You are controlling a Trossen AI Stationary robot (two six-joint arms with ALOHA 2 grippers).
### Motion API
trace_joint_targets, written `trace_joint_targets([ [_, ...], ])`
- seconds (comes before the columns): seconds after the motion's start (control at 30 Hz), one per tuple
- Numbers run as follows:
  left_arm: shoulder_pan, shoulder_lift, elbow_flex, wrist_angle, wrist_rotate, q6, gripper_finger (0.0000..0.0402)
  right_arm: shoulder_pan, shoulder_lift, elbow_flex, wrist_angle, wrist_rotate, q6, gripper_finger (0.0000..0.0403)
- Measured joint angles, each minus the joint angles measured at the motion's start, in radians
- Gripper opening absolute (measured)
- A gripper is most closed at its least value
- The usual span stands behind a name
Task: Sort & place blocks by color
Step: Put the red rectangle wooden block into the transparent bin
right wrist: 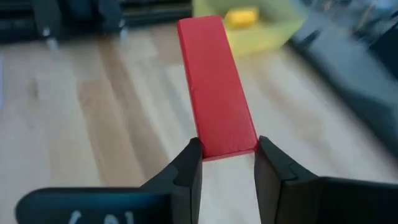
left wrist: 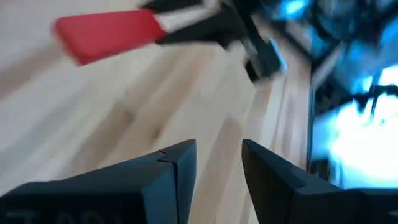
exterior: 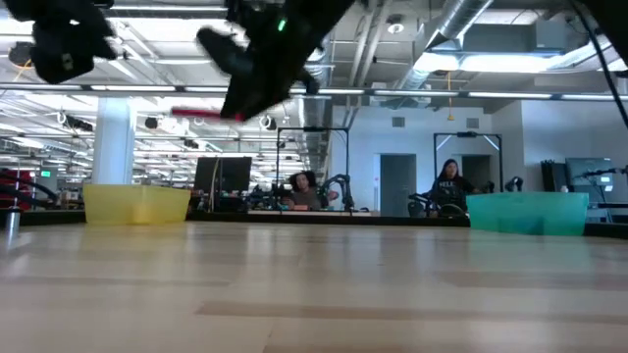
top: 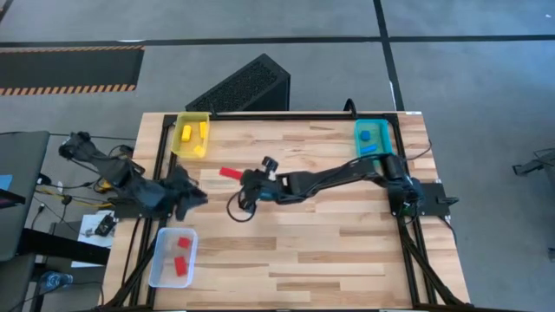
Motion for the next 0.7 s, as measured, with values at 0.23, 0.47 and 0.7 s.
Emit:
trace_joint_targets([
  [0.23,0.103,-0.091,-0.005,0.114,-0.126,-0.03,0.0113,0.019,-0.134,0.004,-0.057,0.082,-0.094,0.0101],
  [0.47,0.279,-0.102,-0.006,0.239,-0.183,0.015,0.0183,0.072,-0.179,0.004,0.035,0.227,-0.104,0.0101],
  [0.7,0.424,-0.02,-0.005,0.57,0.069,0.289,0.0247,0.087,-0.168,0.003,0.115,0.254,-0.184,0.0101],
])
